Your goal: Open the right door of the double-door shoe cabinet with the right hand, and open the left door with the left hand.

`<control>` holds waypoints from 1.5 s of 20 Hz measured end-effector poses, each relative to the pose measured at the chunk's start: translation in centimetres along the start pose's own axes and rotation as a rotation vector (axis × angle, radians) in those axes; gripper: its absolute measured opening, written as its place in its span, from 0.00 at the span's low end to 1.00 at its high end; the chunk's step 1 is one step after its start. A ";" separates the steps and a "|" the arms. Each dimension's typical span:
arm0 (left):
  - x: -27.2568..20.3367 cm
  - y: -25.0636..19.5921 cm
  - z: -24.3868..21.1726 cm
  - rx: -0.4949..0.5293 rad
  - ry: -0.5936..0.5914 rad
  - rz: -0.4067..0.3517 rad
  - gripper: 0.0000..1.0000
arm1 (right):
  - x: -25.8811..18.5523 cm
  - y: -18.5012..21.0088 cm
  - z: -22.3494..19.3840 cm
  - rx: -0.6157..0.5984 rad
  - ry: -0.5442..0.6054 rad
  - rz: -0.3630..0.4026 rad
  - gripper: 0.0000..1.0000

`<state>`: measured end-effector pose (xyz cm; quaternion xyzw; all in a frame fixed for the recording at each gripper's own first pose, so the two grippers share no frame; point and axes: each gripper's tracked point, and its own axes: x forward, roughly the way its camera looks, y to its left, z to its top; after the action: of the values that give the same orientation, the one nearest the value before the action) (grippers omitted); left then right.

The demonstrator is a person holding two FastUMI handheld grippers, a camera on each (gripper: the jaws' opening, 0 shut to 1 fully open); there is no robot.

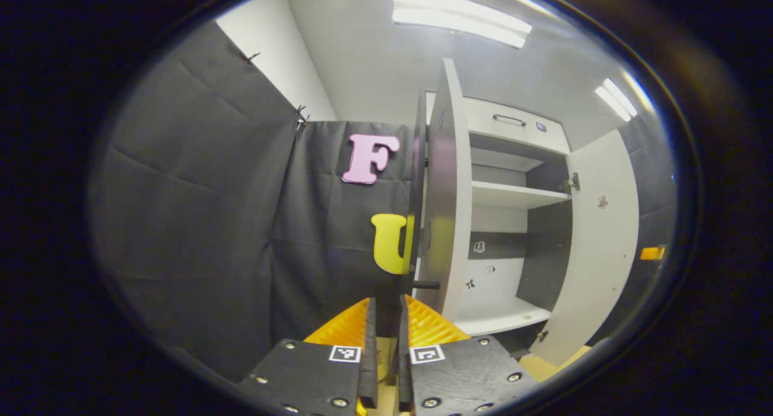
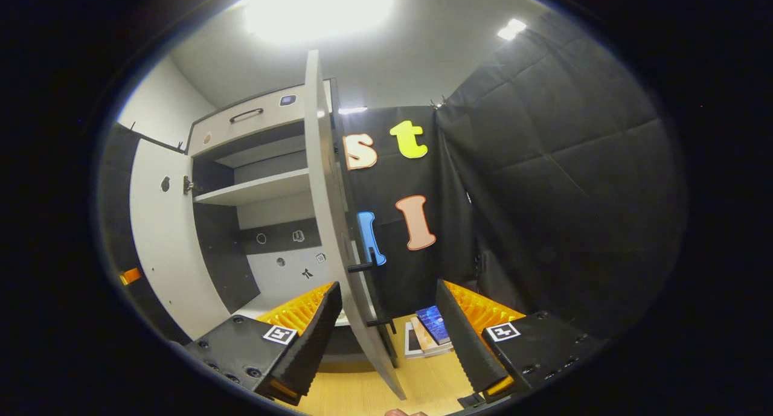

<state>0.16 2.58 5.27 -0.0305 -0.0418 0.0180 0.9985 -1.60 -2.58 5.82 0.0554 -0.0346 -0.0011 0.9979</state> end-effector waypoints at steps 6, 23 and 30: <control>-1.6 -1.7 0.9 0.291 -0.018 0.005 0.95 | -1.0 3.2 -0.3 -0.045 0.012 0.086 0.98; -0.7 -4.6 -4.4 0.127 0.112 -0.059 0.96 | -1.1 7.3 -8.5 -0.018 0.134 0.172 0.98; 0.0 -5.9 -4.3 0.101 0.109 -0.029 0.96 | 0.3 6.2 -7.9 0.002 0.117 0.183 0.98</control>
<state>0.67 -3.58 1.41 0.0196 0.0131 0.0037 0.9997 -0.78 4.45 -1.30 0.0531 0.0187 0.0931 0.9941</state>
